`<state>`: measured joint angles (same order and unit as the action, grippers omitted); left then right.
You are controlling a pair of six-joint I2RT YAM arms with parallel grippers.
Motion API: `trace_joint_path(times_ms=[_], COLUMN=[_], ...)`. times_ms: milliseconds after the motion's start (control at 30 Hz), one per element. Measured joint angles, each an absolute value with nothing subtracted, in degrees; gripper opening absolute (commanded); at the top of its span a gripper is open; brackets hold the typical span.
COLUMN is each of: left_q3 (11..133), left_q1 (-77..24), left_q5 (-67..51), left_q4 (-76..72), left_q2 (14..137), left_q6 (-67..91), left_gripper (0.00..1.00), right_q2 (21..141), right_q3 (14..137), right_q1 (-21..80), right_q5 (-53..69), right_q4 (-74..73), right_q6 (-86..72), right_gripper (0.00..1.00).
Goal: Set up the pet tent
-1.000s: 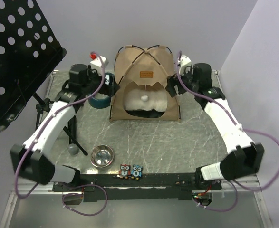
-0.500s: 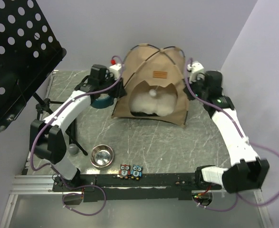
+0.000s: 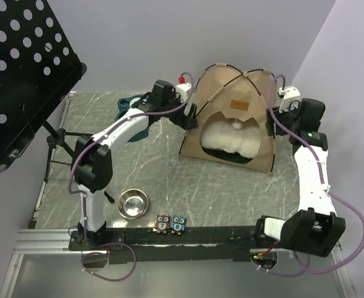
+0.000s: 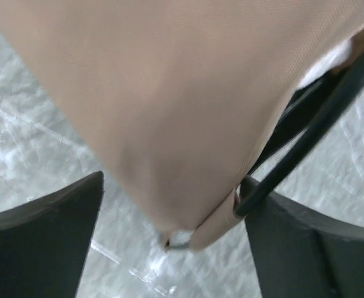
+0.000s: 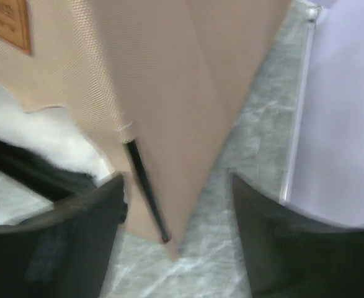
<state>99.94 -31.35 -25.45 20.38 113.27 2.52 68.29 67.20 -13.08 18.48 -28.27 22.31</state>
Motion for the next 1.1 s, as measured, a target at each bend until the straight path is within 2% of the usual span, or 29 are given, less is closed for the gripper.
trace_joint_path(times_ms=[67, 133, 367, 467, 600, 767, 967, 1100], left_q3=[98.3, 94.4, 84.7, 82.6, 82.3, 85.1, 90.3, 93.8], left_q1=[-30.5, -28.7, -15.5, -14.0, -14.0, -12.4, -10.7, -9.9], left_q5=[-25.5, -26.6, -26.3, -24.0, -21.3, -18.0, -15.0, -13.6], left_q4=[21.0, 22.0, 23.6, 24.0, 26.8, 30.9, 32.0, 30.5], left_q2=[110.8, 105.2, 84.4, 83.6, 91.3, 104.0, 110.6, 112.7], left_q6=[1.5, 0.6, -3.5, -5.3, -9.6, -13.1, -14.6, -15.2], left_gripper=[1.00, 1.00, 1.00, 1.00, 0.94, 0.79, 0.45, 0.36], right_q2=[67.0, 64.7, 57.6, 56.3, 55.1, 53.3, 52.1, 51.5], right_q3=[67.2, 67.4, 71.7, 72.2, 71.2, 68.5, 66.5, 66.3], right_q1=[-13.5, -13.5, -13.1, -12.0, -9.4, -7.8, -7.2, -7.1], right_q5=[20.9, 23.9, 32.6, 35.2, 37.7, 39.2, 40.0, 40.1], right_q4=[-29.1, -30.2, -34.0, -35.5, -38.2, -40.5, -41.8, -42.1], right_q6=[22.0, 21.4, 17.4, 15.9, 15.1, 14.5, 14.2, 14.2], right_gripper=[0.96, 0.98, 0.99, 1.00, 1.00, 1.00, 1.00, 1.00])
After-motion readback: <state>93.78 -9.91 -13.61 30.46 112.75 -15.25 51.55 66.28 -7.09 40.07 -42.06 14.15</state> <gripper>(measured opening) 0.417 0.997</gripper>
